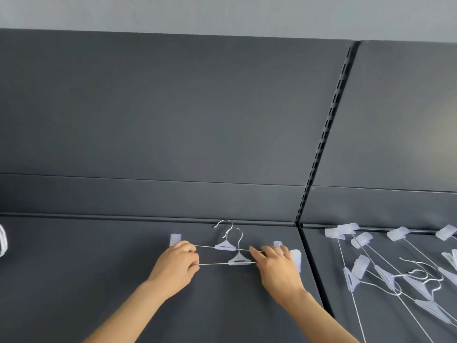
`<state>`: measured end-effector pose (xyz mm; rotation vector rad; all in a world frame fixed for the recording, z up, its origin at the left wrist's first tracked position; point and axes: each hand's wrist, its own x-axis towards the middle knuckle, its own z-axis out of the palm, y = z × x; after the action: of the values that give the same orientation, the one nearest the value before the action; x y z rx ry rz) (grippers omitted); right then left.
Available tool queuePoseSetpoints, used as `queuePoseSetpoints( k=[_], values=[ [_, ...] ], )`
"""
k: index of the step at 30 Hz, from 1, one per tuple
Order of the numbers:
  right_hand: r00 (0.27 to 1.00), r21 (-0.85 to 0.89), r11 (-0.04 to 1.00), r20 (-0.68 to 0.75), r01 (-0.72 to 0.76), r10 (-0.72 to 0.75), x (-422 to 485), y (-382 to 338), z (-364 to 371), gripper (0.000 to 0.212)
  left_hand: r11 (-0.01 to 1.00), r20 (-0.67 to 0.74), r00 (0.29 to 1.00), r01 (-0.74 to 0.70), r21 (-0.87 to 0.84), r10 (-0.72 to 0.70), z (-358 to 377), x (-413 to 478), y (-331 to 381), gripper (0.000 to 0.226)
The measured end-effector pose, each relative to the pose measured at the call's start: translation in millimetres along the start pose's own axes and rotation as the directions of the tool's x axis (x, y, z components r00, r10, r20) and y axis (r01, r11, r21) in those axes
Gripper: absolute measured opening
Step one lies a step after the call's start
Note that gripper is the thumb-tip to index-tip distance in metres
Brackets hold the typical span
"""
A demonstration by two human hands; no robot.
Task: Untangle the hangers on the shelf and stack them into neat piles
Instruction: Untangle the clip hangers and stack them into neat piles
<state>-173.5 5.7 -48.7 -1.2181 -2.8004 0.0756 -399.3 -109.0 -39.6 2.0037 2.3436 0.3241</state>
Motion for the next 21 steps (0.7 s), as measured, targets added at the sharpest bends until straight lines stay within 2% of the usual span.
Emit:
queuePoseSetpoints(
  k=[3, 6, 11, 14, 16, 18, 21],
  values=[
    [0.998, 0.064, 0.997, -0.04, 0.04, -0.038, 13.4, -19.6, 4.0, 0.058, 0.997, 0.028, 0.997, 0.072, 0.002, -0.072, -5.6, -7.1, -20.0, 0.03],
    [0.998, 0.044, 0.997, -0.017, 0.061, -0.06, 27.3, -29.2, 0.1, 0.06, 0.993, 0.028, 0.993, 0.114, 0.01, -0.114, -11.5, -2.0, -26.5, 0.033],
    [0.996, 0.104, 0.991, -0.049, 0.083, -0.079, 29.8, -45.5, -1.0, 0.042, 0.993, 0.035, 0.993, 0.116, -0.015, -0.116, -19.0, 5.4, -30.5, 0.03],
    [0.967, 0.094, 0.992, -0.25, 0.082, -0.056, 17.0, -59.4, -0.5, 0.023, 0.995, -0.01, 0.996, 0.086, -0.06, -0.086, -20.9, 3.4, -36.8, 0.03],
    [0.944, 0.069, 0.995, -0.325, 0.073, -0.047, 13.1, -66.0, -0.9, 0.024, 0.996, -0.091, 0.993, 0.074, -0.058, -0.079, -20.7, 3.5, -41.1, 0.026],
    [0.946, 0.053, 0.997, -0.323, 0.057, -0.037, 13.2, -70.2, -3.1, 0.028, 0.991, -0.115, 0.985, 0.119, -0.061, -0.126, -21.3, 5.6, -45.1, 0.026],
    [0.965, 0.021, 0.999, -0.262, 0.026, -0.02, 16.1, -77.2, -6.3, 0.033, 0.979, -0.062, 0.98, 0.187, -0.077, -0.192, -25.2, 10.6, -44.3, 0.026]
  ],
)
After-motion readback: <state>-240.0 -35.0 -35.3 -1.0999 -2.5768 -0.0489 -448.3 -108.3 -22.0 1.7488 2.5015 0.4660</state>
